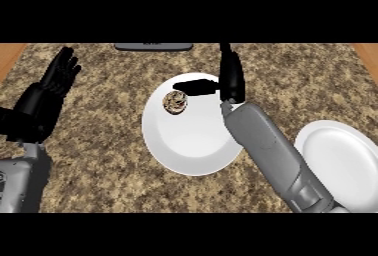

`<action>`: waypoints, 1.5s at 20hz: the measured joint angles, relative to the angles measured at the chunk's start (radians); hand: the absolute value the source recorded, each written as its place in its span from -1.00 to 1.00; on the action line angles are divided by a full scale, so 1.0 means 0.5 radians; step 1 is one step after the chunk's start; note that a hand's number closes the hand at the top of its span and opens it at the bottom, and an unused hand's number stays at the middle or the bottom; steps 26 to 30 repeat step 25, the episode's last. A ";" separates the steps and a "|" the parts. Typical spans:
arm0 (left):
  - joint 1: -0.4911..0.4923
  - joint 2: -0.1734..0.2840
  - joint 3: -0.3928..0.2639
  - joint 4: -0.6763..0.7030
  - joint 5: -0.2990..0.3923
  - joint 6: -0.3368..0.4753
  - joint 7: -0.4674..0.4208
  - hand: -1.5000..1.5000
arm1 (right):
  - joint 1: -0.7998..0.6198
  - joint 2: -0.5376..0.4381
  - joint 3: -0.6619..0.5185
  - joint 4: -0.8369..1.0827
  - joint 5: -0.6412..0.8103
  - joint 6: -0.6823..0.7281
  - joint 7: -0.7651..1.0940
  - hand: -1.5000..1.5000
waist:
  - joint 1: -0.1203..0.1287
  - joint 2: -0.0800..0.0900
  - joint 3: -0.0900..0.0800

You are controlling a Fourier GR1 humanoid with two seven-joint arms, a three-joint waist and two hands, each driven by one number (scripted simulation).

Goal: Pick the cupcake from the plate and place it in the plate

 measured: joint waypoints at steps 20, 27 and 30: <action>0.065 -0.024 0.033 -0.072 -0.027 -0.009 0.036 0.00 | 1.194 -0.747 -0.513 -1.154 -0.395 0.769 -0.293 -1.00 | -0.033 -0.007 -0.001; 0.034 -0.030 0.039 -0.052 -0.037 -0.027 0.028 0.00 | 1.339 -0.798 -0.657 -1.176 -0.394 0.927 -0.418 -1.00 | -0.025 -0.005 -0.001; 0.034 -0.030 0.039 -0.052 -0.037 -0.027 0.028 0.00 | 1.339 -0.798 -0.657 -1.176 -0.394 0.927 -0.418 -1.00 | -0.025 -0.005 -0.001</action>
